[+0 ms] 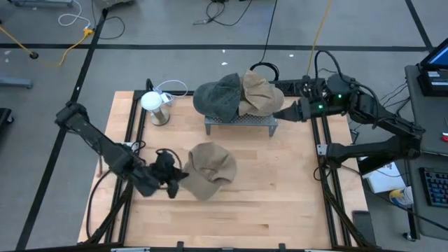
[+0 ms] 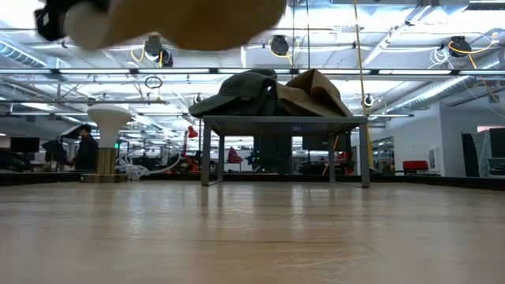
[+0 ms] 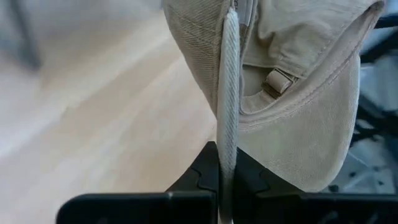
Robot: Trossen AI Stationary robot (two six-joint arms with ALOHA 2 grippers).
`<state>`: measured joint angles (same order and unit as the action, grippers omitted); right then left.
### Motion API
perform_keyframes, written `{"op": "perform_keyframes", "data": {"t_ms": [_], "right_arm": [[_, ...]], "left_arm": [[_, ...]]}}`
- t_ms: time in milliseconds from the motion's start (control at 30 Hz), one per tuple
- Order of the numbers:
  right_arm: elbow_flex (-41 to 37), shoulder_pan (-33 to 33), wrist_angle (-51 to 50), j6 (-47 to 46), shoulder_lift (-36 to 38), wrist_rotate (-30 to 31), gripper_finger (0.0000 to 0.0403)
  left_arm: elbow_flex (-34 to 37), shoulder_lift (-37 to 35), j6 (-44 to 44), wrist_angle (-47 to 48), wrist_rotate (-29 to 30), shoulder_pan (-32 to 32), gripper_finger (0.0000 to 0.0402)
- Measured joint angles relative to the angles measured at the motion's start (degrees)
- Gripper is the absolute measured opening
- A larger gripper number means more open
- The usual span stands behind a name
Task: Pick & Place hat
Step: Stack the brown cap on top of the brown cap on the shelf
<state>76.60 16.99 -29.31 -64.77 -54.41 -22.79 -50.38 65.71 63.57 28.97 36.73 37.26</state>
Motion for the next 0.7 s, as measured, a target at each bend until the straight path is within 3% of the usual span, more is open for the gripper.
{"op": "perform_keyframes", "data": {"t_ms": [167,433,533,700], "right_arm": [[0.0,-5.1,0.7,-4.2,-0.1,0.5,0.0196],[-0.3,-15.1,3.4,-9.3,-1.8,10.4,0.0196],[-3.3,-18.0,14.5,-11.6,-3.1,11.0,0.0196],[-13.3,-22.1,49.7,-19.4,-7.5,13.5,0.0196]], "left_arm": [[0.0,-6.7,-19.8,-10.5,3.9,0.0,0.0008],[0.0,-14.9,-55.8,-34.4,6.0,0.0,0.0008],[0.0,-16.9,-66.7,-42.6,6.0,-0.1,0.0008],[0.0,-18.2,-80.8,-53.7,6.0,-0.2,0.0008]]}}
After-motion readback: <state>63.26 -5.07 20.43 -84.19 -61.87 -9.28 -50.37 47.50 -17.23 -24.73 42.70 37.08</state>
